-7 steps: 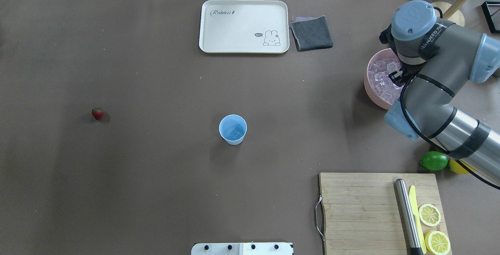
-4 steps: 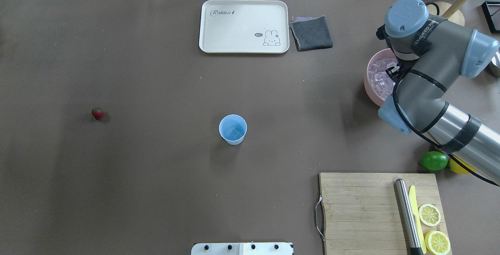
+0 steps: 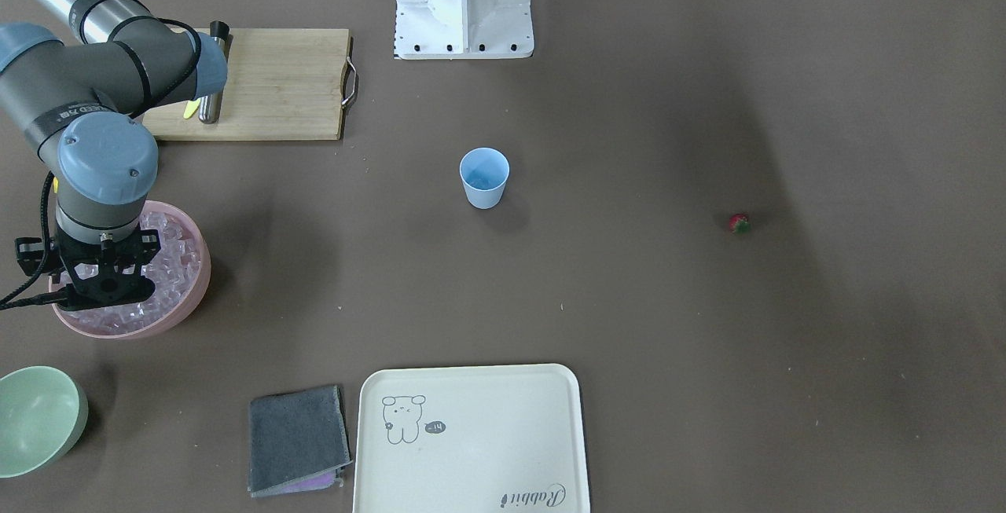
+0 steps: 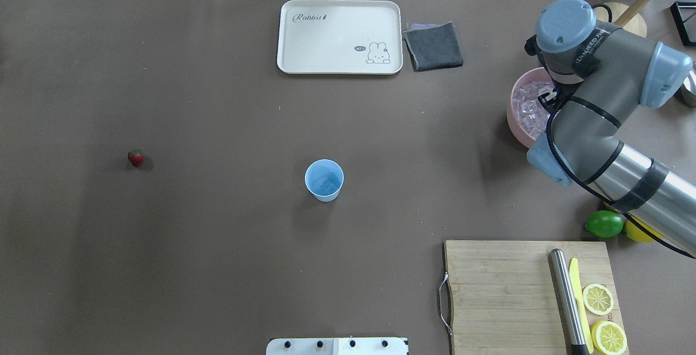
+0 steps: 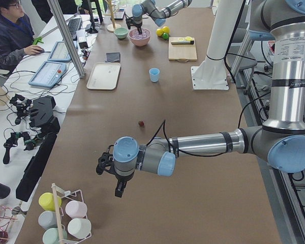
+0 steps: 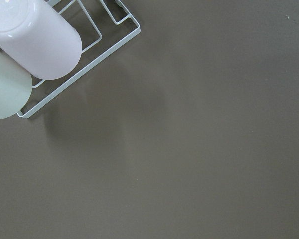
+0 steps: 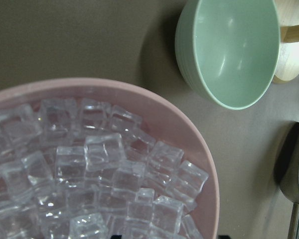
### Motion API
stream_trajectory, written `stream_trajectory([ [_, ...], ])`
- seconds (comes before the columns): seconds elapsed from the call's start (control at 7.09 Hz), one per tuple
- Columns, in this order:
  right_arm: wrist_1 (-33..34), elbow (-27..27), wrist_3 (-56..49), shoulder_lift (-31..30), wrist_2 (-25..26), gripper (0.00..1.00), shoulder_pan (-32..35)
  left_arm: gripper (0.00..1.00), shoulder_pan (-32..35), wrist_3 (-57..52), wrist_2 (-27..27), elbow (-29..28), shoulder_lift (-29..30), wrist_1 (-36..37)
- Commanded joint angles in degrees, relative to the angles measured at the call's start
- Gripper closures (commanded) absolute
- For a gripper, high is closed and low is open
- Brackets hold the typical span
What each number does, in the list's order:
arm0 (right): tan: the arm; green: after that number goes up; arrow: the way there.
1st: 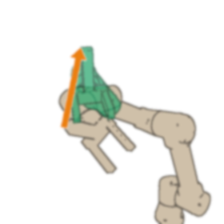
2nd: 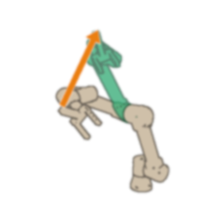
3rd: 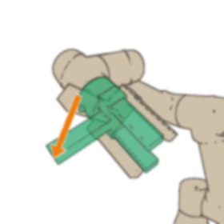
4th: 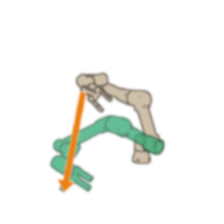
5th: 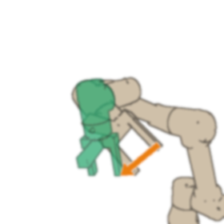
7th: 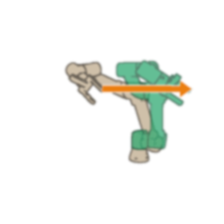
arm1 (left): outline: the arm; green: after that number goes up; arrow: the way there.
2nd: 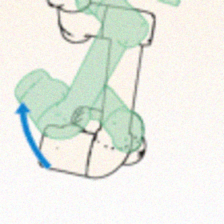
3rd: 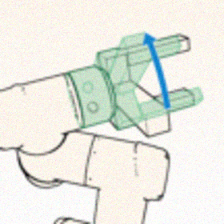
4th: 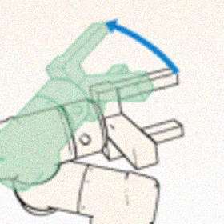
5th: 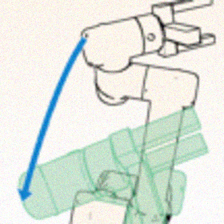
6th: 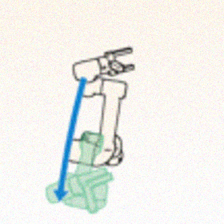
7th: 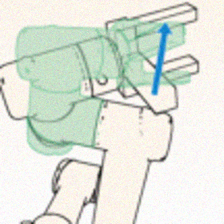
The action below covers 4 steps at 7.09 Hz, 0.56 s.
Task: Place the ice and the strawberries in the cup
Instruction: 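Lower the right gripper into the ice and grasp another cube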
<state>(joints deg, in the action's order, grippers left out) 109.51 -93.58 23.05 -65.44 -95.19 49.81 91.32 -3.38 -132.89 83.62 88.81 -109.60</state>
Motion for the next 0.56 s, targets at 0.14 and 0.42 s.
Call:
stream_trajectory([
  [0.14,0.0,0.2,0.2,-0.6,0.0,0.30,-0.2,0.02,0.0,0.0,0.0,0.0,0.1,0.0],
  [0.42,0.0,0.3,0.2,-0.5,0.0,0.39,-0.5,0.02,0.0,0.0,0.0,0.0,0.1,0.0],
])
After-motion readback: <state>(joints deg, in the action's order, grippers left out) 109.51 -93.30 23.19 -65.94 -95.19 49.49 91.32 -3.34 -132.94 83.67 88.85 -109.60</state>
